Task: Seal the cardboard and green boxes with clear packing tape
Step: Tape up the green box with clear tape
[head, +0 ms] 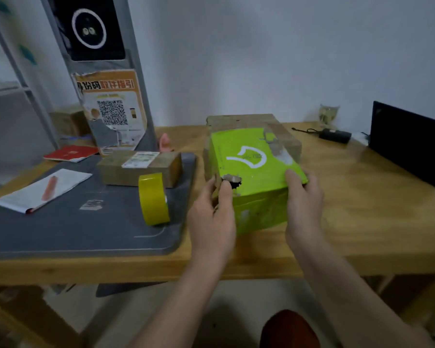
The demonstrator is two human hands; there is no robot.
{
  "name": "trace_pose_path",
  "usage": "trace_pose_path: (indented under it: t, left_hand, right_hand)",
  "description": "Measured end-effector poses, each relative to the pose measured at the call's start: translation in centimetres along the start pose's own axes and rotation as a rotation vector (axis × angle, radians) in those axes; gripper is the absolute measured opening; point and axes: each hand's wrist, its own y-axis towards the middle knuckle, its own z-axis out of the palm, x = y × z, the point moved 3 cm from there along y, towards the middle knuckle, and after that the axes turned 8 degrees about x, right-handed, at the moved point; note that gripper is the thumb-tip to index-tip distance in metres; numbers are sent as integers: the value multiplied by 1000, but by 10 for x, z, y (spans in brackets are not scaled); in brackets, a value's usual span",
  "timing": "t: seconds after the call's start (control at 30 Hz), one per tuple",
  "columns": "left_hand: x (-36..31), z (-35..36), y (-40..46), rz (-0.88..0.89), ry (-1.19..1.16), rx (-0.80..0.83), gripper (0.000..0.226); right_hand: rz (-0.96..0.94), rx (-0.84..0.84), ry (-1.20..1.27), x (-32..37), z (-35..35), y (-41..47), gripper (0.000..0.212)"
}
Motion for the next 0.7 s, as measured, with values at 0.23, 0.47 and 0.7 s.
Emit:
trace_pose_path:
  t: [0.23, 0.47, 0.7]
  left_hand:
    - [28, 10, -21, -114, 296, 181, 48]
    - [21, -2, 14, 72, 503, 227, 13]
    - [27, 20, 30, 143, 347, 323, 22]
  right_hand:
    - [117, 200, -141, -32, -3, 33, 20]
    - [-86, 232, -444, -40, 1, 45, 30]
    - [-410, 431, -552, -29, -12, -10, 39]
